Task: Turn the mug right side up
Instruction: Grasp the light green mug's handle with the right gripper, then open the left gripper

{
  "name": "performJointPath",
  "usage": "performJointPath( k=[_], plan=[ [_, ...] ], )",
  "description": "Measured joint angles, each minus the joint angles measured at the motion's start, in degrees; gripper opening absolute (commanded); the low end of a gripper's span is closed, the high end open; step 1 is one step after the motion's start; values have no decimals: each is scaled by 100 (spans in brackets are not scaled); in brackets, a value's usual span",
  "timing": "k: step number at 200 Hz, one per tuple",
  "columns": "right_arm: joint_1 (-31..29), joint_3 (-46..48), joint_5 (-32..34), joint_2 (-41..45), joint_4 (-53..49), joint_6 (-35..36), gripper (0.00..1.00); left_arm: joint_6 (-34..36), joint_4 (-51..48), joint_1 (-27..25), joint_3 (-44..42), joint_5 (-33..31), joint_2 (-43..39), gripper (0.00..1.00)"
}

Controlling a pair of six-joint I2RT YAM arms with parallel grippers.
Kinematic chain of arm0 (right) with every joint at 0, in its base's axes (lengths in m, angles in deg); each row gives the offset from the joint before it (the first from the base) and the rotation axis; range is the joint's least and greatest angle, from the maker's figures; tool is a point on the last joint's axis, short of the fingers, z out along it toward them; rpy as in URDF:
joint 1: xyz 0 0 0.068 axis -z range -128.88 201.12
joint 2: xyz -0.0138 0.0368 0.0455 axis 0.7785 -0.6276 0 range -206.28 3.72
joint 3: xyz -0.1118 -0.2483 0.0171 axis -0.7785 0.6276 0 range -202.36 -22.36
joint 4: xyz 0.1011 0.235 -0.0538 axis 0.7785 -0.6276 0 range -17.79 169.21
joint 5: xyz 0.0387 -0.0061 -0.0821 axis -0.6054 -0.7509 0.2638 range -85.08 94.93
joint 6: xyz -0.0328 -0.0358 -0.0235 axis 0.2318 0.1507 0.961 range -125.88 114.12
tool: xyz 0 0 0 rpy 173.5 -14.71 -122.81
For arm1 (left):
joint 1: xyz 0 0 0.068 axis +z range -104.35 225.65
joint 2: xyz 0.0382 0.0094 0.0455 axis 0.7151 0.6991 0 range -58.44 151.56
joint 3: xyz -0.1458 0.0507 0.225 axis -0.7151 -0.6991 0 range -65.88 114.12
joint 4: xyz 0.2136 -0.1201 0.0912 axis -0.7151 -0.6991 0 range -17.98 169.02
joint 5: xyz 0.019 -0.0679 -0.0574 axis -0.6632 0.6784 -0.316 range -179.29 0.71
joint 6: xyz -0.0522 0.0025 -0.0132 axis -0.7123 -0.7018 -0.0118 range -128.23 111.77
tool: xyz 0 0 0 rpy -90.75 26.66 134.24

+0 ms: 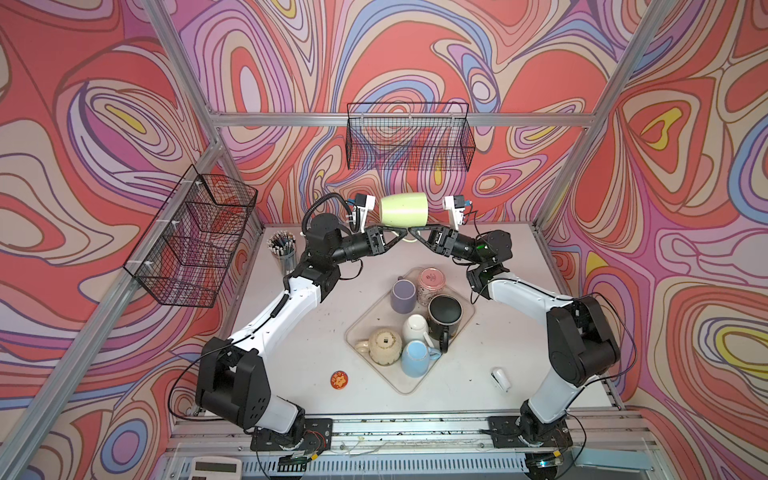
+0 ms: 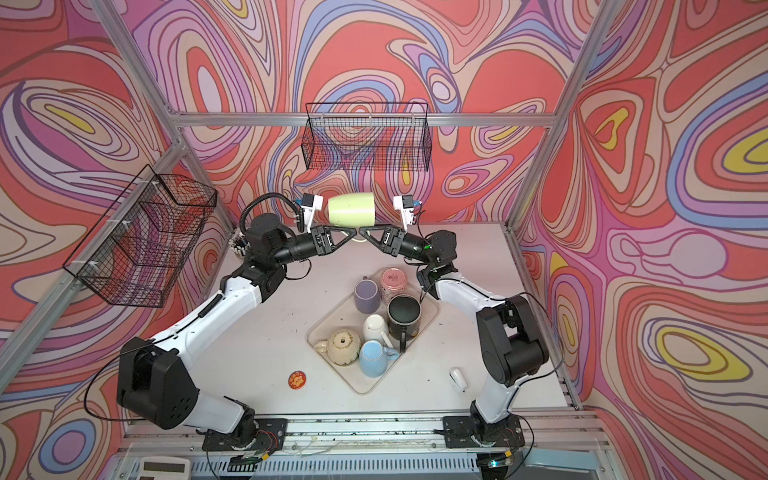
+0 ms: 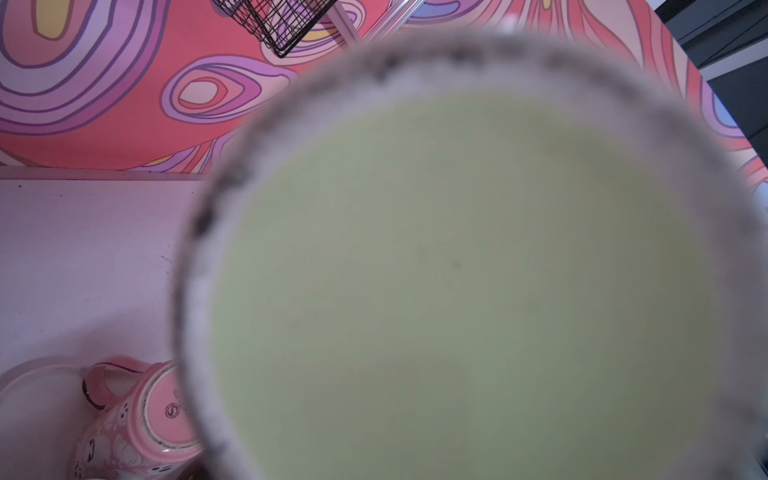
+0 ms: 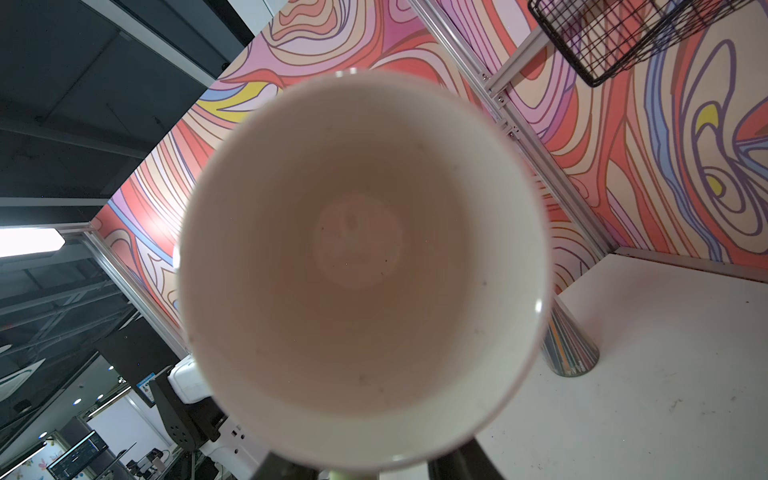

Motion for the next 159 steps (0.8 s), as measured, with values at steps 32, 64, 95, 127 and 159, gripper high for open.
performJointPath(
  k=[32, 64, 95, 127, 159],
  plan=[
    [0, -7, 13, -2, -35, -13, 19, -46, 103, -7, 0, -52, 46, 0],
    [-15, -11, 72, -11, -186, 9, 7, -61, 192, -7, -28, -170, 111, 0],
    [-15, -24, 114, -87, -164, -52, 0, -81, 212, -13, -48, -256, 149, 0],
    [-15, -26, 153, -118, -184, -101, 0, -98, 236, -15, -68, -299, 181, 10],
    [-13, -20, 254, -118, -221, -122, 0, -46, 234, -42, -83, -280, 181, 37]
  ],
)
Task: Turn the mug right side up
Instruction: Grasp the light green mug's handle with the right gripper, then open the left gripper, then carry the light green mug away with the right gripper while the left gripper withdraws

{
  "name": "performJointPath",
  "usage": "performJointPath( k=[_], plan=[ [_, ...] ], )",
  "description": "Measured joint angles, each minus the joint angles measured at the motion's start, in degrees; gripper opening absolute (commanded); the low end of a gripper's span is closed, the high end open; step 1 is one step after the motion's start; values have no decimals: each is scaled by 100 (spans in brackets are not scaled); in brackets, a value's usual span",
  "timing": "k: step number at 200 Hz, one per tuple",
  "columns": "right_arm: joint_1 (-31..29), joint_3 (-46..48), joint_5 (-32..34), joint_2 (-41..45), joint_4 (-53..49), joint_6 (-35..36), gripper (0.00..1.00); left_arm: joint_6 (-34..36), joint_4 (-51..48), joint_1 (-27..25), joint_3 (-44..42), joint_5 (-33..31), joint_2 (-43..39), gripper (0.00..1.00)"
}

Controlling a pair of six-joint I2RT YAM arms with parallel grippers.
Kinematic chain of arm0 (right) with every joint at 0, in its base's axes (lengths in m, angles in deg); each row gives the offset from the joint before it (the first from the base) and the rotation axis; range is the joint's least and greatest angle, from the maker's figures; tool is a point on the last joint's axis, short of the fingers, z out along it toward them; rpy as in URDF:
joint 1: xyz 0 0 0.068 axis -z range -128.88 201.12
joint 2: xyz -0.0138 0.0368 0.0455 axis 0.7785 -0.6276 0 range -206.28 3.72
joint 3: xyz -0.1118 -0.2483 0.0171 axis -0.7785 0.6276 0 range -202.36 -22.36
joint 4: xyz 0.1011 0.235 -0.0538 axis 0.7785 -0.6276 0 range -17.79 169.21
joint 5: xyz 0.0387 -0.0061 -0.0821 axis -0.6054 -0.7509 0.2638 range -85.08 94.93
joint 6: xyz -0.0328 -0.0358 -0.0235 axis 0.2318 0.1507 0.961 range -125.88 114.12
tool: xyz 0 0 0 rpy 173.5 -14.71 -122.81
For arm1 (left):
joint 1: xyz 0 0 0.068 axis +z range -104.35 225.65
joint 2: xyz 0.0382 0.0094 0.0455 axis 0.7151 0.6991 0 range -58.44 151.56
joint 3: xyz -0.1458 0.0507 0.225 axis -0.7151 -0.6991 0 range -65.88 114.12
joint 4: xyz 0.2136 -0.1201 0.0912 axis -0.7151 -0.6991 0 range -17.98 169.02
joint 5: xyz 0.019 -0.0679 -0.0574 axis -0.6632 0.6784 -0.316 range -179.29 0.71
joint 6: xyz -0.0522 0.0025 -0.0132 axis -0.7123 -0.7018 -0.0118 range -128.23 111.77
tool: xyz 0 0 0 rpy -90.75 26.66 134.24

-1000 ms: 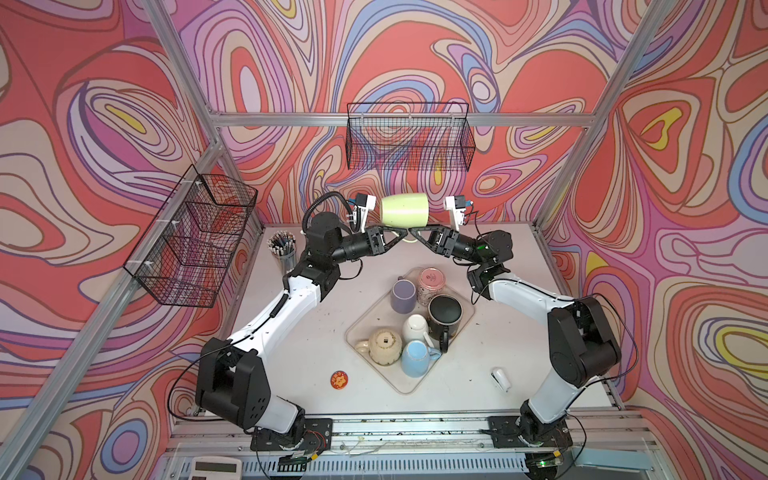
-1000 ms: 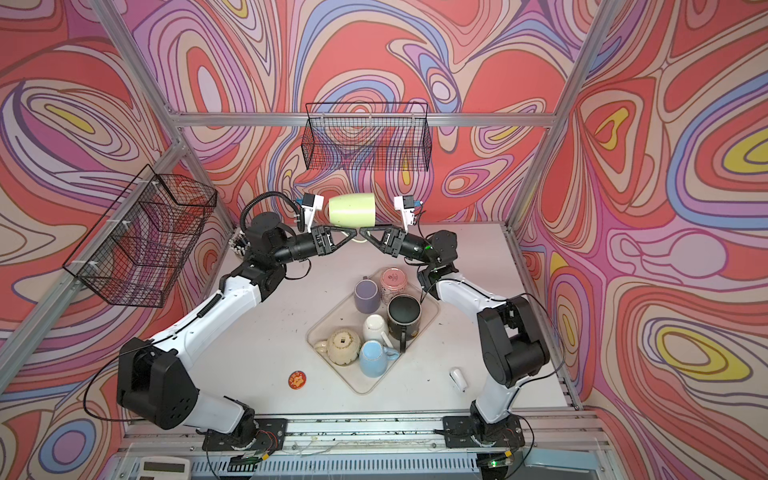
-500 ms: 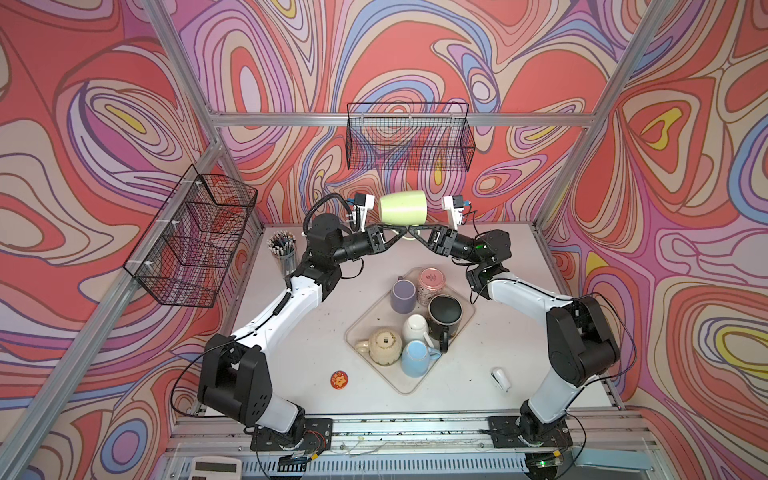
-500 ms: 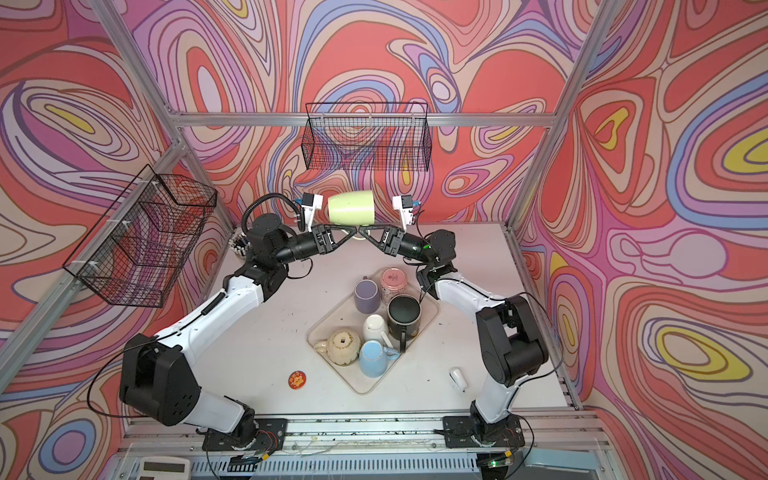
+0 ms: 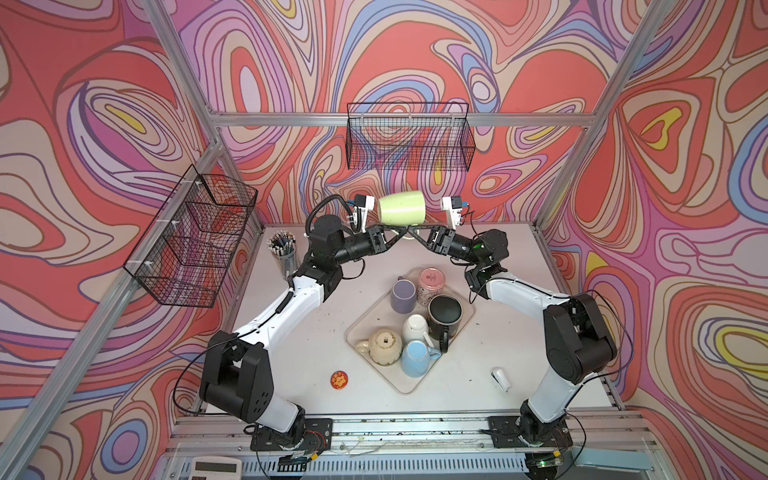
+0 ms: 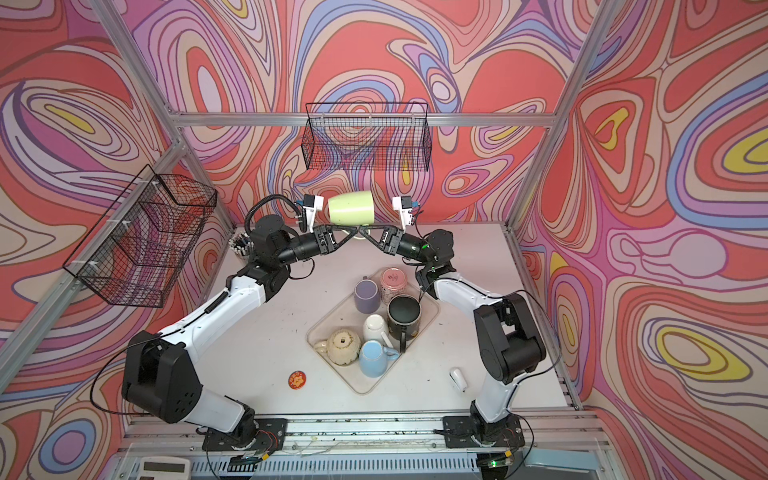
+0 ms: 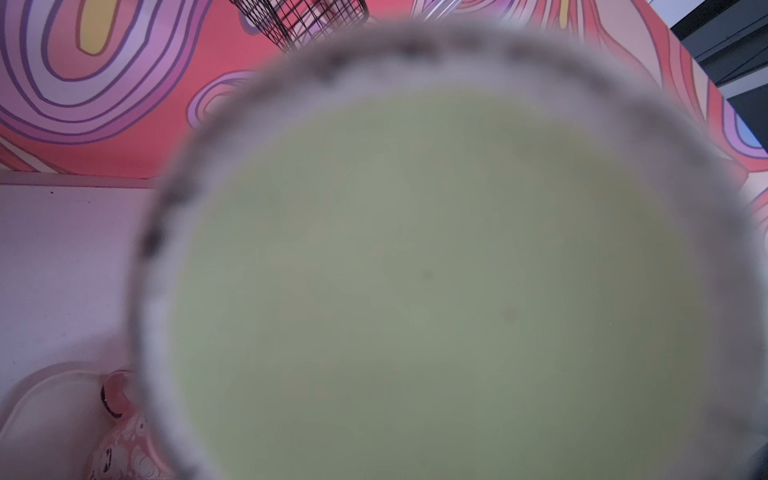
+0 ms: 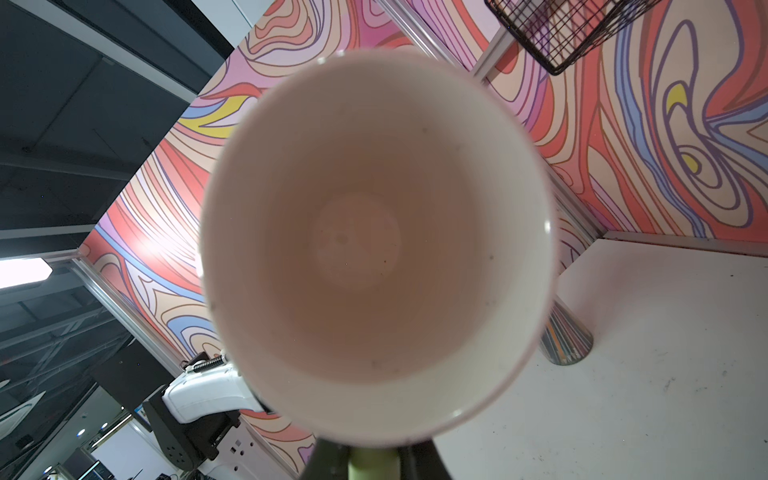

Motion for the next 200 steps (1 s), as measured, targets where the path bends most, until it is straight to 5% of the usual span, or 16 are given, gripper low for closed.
performJointPath(
  k=[88, 118, 142, 200],
  plan=[
    [107, 367, 223, 26, -76, -170, 0, 321, -345, -87, -129, 61, -13, 56],
    [216, 570, 341, 168, -343, -131, 0, 555, -717, -87, -131, 87, -122, 73],
    [321, 682, 514, 372, -896, 59, 0, 772, -1082, -87, -136, 87, -334, 100],
    [699, 966, 994, 1038, -2297, 531, 0, 1438, -2181, -81, -315, -144, -942, 100]
  ],
)
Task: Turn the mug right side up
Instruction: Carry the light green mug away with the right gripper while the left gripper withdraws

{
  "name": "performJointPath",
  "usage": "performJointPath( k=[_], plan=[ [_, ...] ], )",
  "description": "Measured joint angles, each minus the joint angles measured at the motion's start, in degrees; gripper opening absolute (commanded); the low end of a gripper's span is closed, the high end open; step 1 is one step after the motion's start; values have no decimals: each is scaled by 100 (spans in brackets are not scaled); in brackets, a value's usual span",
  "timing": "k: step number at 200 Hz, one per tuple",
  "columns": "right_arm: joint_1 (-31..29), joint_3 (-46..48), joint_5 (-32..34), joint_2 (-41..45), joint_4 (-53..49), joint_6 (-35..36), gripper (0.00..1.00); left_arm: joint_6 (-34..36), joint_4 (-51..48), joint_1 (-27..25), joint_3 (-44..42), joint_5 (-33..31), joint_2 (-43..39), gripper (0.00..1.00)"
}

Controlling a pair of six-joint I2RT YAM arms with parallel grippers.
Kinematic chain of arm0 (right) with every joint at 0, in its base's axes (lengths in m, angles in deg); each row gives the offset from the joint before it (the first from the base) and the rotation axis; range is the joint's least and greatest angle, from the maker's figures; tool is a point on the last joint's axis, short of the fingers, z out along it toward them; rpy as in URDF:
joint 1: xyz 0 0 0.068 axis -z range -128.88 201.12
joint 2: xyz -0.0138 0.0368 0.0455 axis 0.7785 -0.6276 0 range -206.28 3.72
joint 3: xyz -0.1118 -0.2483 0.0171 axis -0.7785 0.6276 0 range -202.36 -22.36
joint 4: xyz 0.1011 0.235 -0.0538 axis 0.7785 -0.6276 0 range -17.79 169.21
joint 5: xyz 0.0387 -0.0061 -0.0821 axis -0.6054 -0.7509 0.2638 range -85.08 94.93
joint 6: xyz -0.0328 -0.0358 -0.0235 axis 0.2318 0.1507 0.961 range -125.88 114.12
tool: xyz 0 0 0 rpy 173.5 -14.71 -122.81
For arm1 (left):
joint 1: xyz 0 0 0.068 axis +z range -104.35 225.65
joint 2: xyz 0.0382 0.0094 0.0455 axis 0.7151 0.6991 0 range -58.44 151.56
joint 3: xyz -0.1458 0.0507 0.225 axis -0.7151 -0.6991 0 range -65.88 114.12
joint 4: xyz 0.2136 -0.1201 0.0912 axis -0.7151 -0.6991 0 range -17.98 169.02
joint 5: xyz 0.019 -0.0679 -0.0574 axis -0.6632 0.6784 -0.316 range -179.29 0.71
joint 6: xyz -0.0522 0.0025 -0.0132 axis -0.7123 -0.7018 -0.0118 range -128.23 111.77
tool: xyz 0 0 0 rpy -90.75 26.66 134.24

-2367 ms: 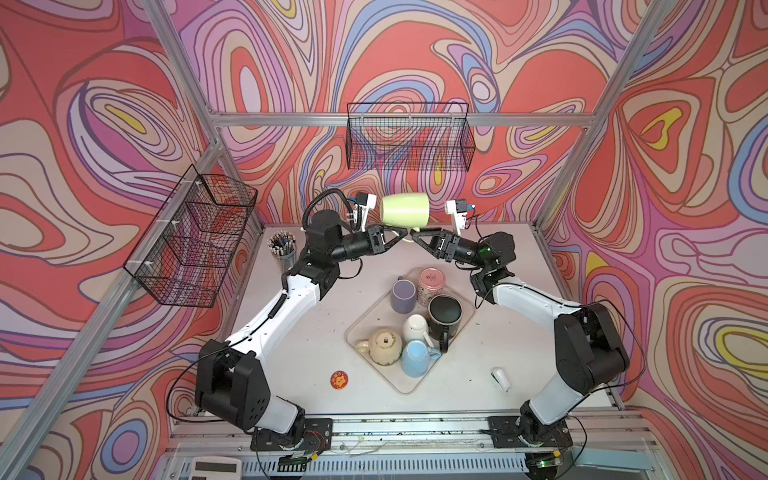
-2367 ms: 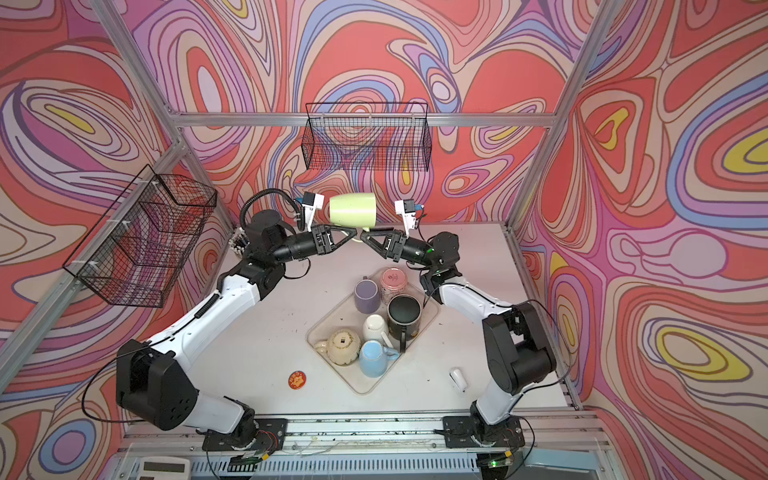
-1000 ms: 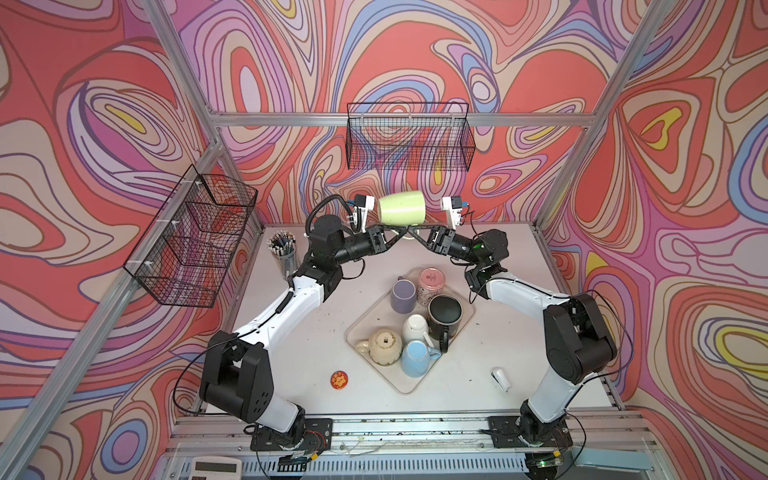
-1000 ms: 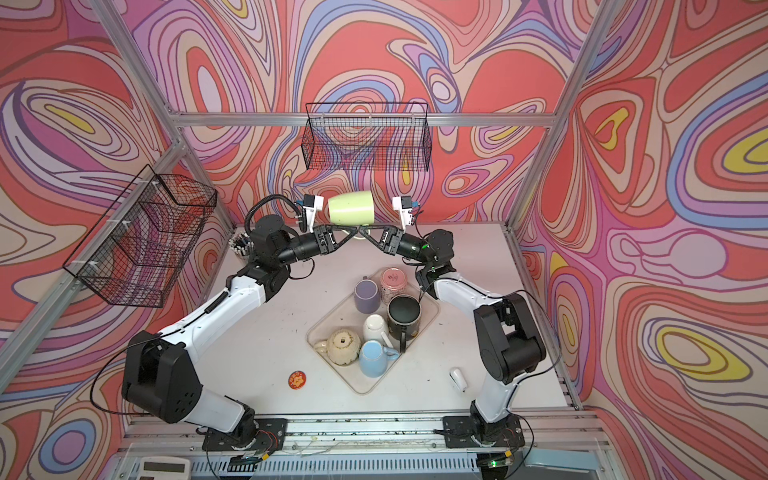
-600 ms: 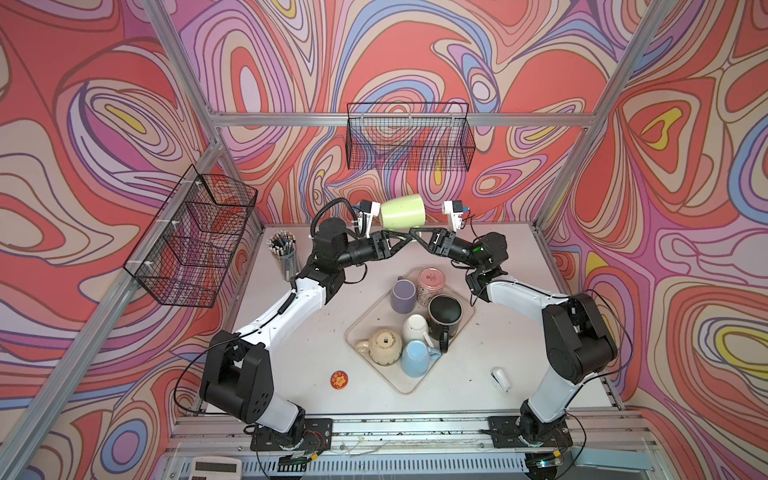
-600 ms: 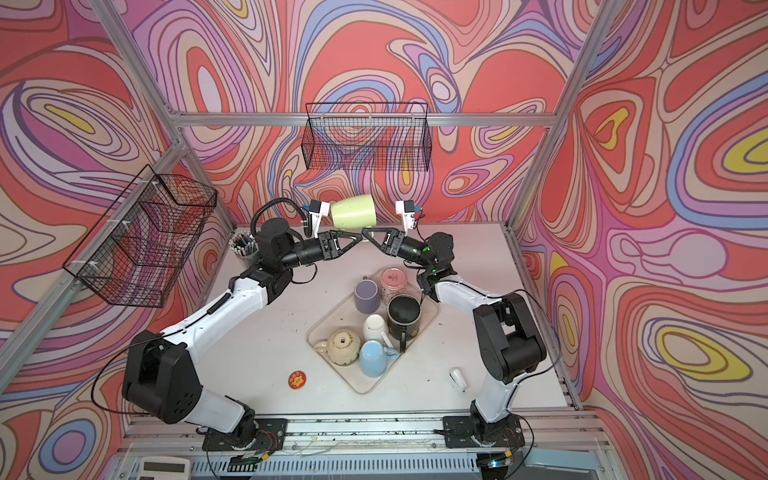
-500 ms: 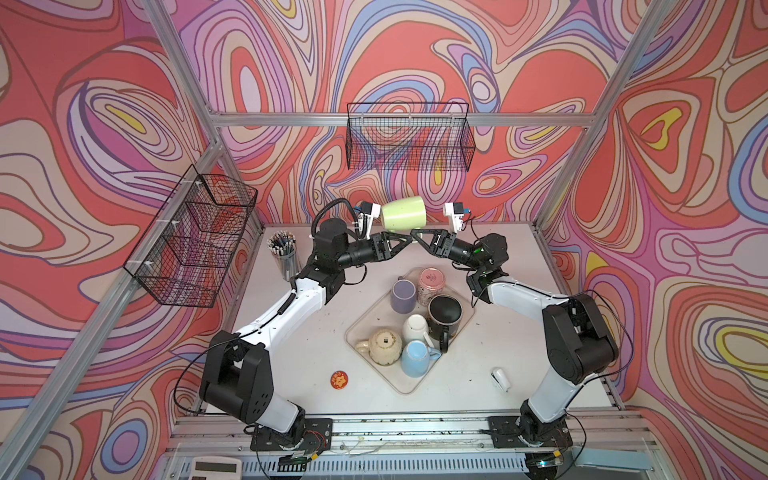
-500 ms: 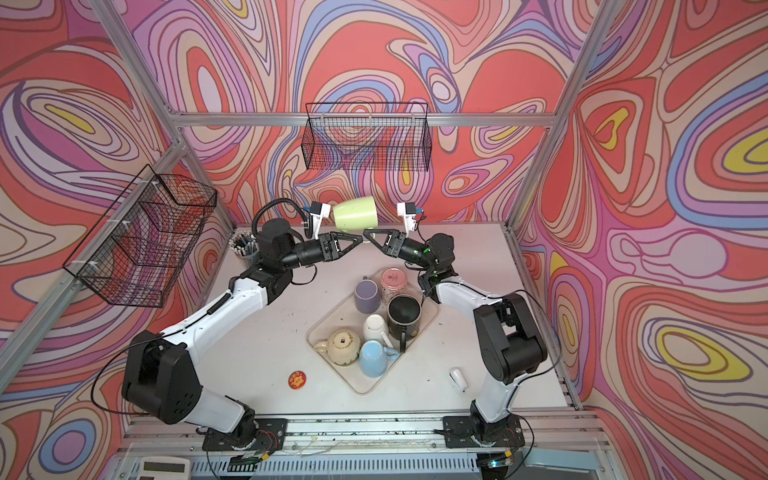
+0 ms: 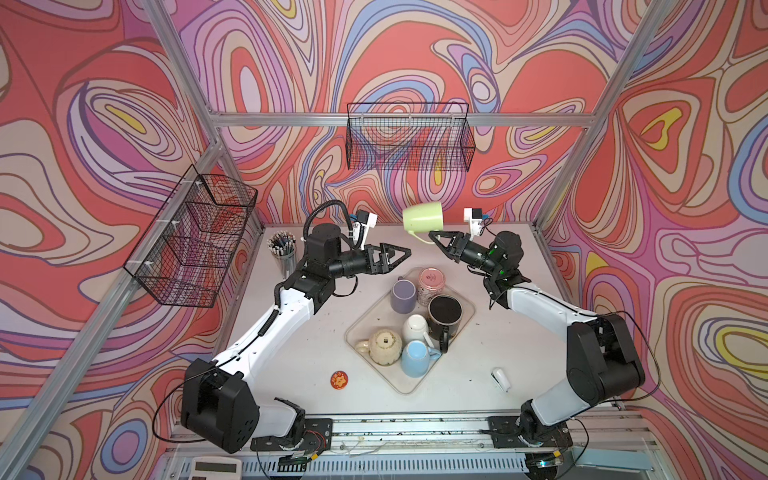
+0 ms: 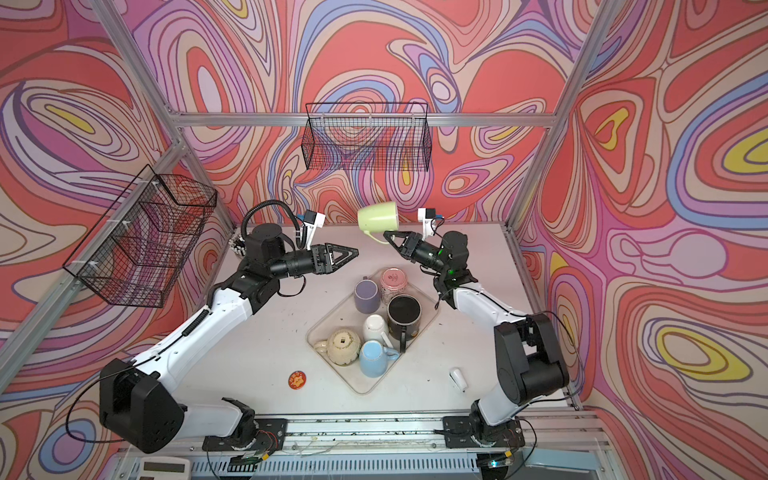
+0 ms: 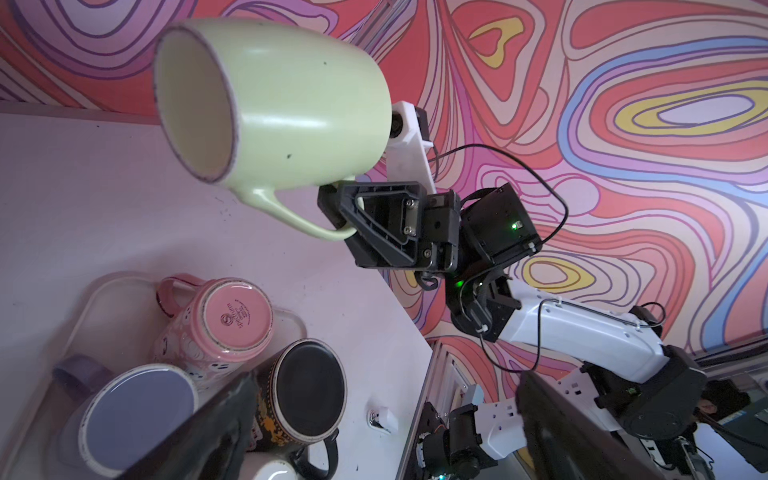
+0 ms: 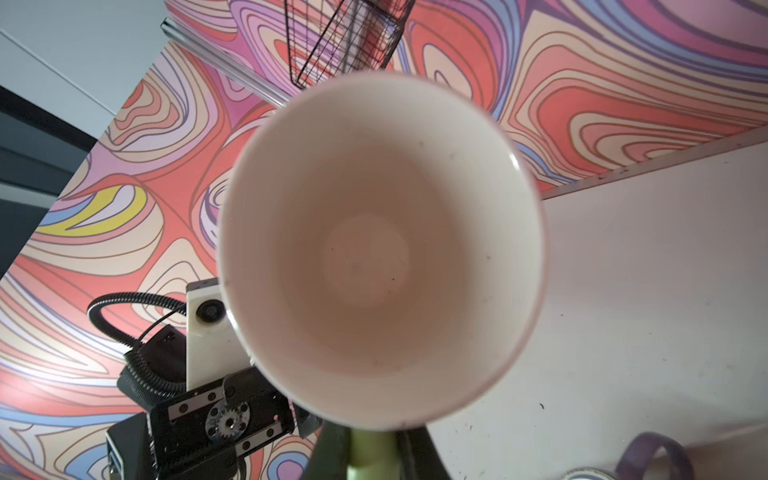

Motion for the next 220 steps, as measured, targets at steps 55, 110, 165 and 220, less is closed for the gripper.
performJointPath(
  k=[55, 110, 165, 220],
  plan=[
    [487, 129, 518, 472, -1578, 518, 0, 896, -1655, 0, -20, -1012, -531, 100],
    [846, 9, 1147, 675, -3241, 1287, 0, 1604, -3067, 0, -55, -1727, -625, 100],
    [1296, -555, 1438, 192, -4068, 1729, 0, 1945, -3672, 0, -417, -2100, -990, 100],
    [1799, -1451, 1709, -560, -4760, 2341, 0, 2144, -3779, 0, -863, -2529, -1307, 100]
  ],
)
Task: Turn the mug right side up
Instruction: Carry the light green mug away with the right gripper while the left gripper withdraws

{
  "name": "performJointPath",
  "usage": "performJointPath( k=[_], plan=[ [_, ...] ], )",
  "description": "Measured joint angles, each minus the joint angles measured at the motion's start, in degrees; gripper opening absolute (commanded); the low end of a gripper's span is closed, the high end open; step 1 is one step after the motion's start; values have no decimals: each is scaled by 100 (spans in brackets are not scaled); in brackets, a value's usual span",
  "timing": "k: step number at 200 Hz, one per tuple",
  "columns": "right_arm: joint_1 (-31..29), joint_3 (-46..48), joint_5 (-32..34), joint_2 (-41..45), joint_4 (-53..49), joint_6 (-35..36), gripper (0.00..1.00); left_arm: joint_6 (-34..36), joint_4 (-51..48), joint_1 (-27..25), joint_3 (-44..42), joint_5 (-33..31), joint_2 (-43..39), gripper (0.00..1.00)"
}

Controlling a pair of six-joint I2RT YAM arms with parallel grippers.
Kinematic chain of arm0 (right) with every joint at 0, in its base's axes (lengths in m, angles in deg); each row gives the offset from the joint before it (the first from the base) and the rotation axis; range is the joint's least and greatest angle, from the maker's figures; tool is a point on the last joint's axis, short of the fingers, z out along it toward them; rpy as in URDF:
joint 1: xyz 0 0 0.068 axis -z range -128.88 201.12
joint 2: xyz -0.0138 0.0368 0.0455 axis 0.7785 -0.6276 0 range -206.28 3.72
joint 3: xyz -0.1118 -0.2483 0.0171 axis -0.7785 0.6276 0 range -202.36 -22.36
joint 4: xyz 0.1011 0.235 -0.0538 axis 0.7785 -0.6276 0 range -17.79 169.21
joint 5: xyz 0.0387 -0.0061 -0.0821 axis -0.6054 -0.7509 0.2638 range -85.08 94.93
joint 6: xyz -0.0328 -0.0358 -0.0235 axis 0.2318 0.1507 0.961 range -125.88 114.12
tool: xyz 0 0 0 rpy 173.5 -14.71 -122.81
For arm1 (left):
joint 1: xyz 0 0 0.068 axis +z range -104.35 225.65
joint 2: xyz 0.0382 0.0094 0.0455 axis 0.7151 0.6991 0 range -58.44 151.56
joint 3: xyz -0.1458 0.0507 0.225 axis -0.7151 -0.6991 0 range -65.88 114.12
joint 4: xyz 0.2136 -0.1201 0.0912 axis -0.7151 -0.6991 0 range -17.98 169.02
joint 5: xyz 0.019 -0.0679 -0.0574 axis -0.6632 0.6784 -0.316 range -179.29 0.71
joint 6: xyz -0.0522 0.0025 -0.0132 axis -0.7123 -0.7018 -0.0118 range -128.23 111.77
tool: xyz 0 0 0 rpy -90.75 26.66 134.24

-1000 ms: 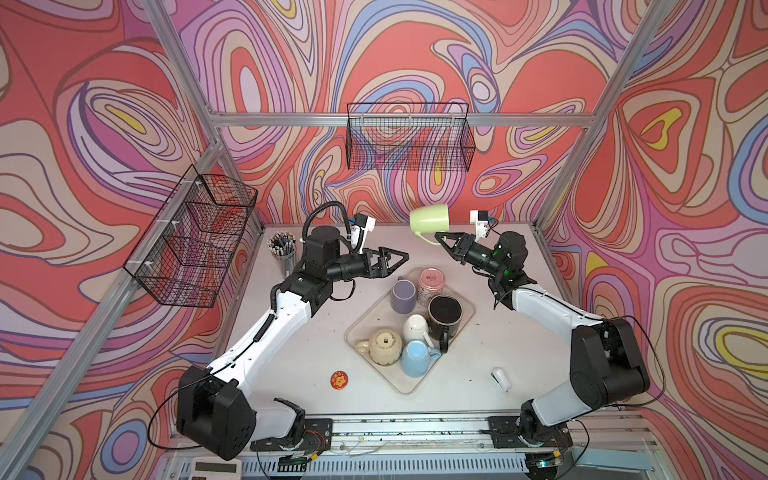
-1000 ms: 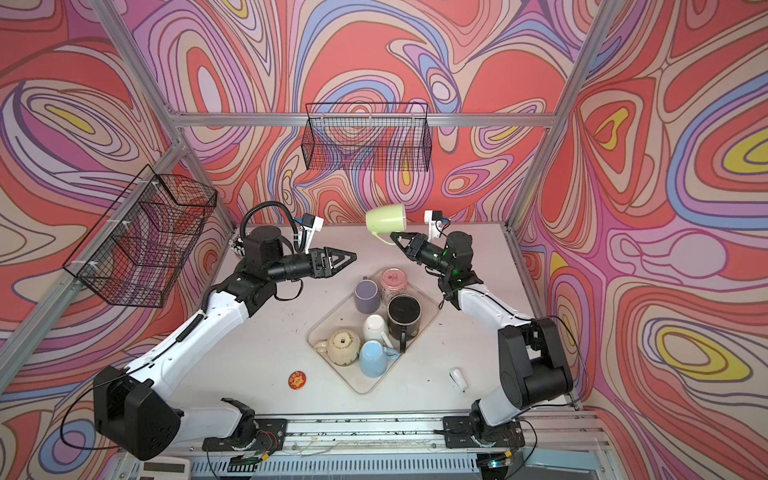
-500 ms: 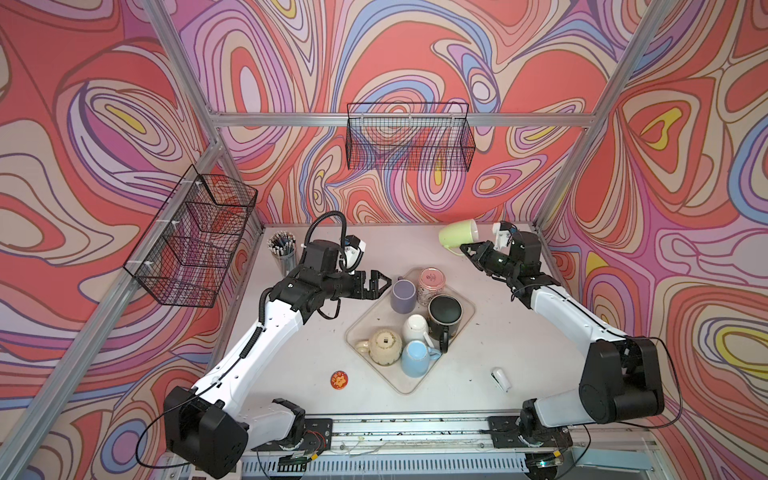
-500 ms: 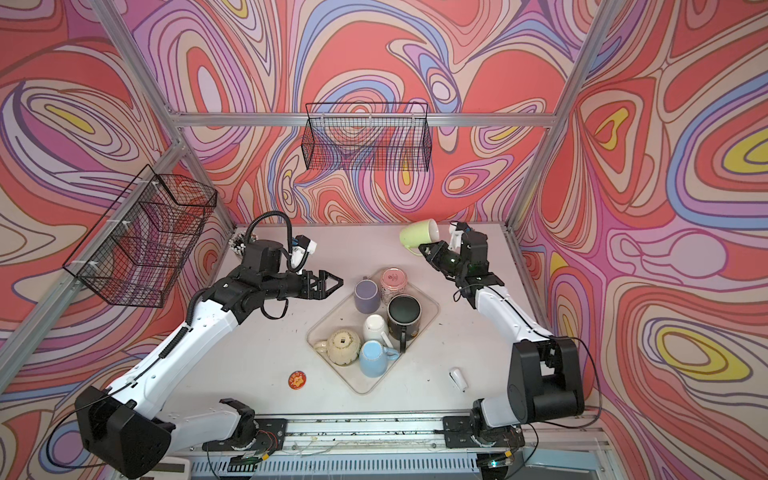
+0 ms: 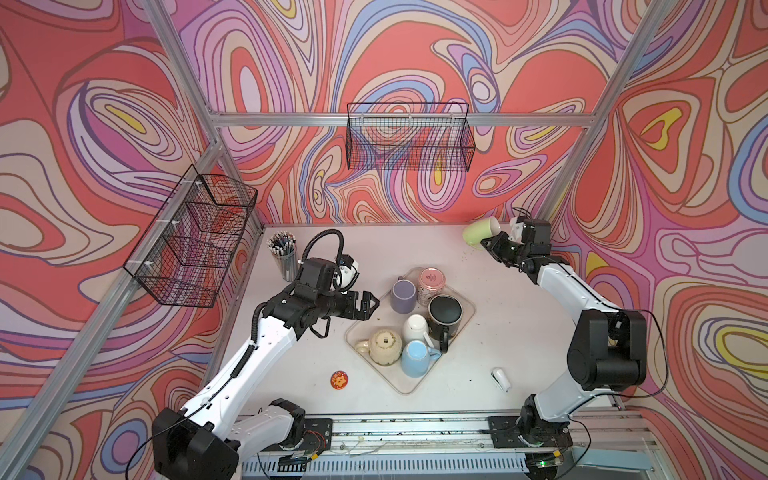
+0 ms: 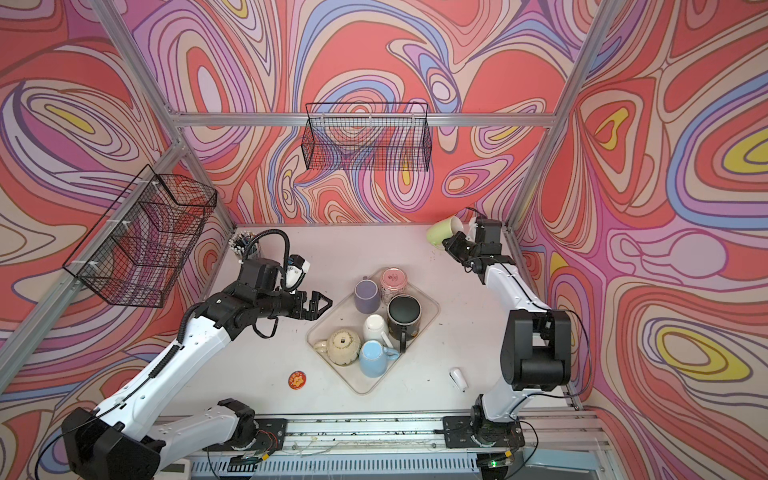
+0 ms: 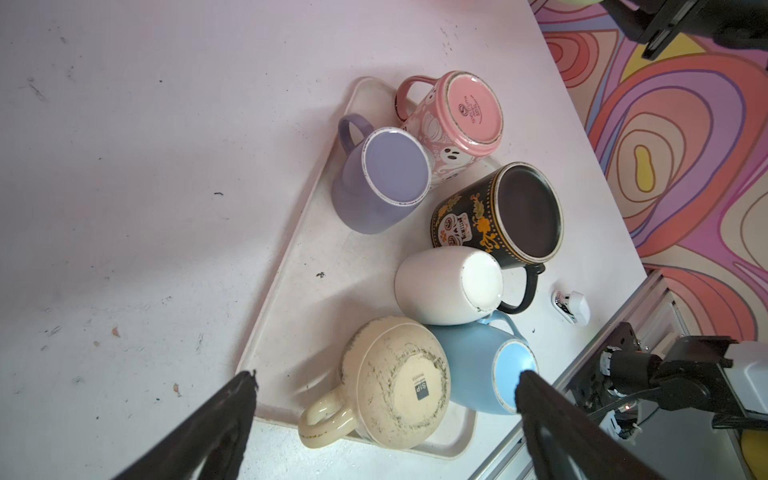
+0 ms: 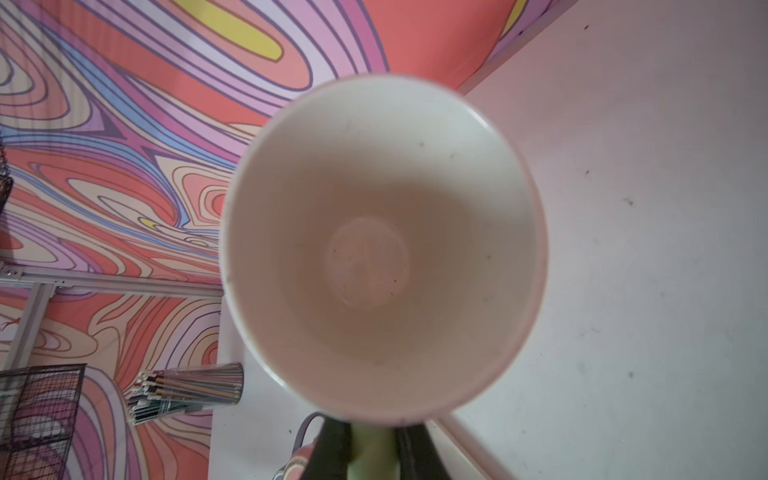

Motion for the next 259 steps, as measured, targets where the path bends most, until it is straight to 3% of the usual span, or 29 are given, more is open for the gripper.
performJointPath(
  k=[76, 162, 259],
  plan=[
    [385, -1327, 531, -1318, -756, 866, 0, -9, 101, 0, -400, -446, -59, 100],
    [450, -2605, 1528, -2225, -1764, 1805, 0, -9, 131, 0, -452, -761, -109, 100],
    [457, -2955, 2511, -2573, -2179, 3237, 0, -9, 129, 0, -452, -802, 33, 100]
  ],
)
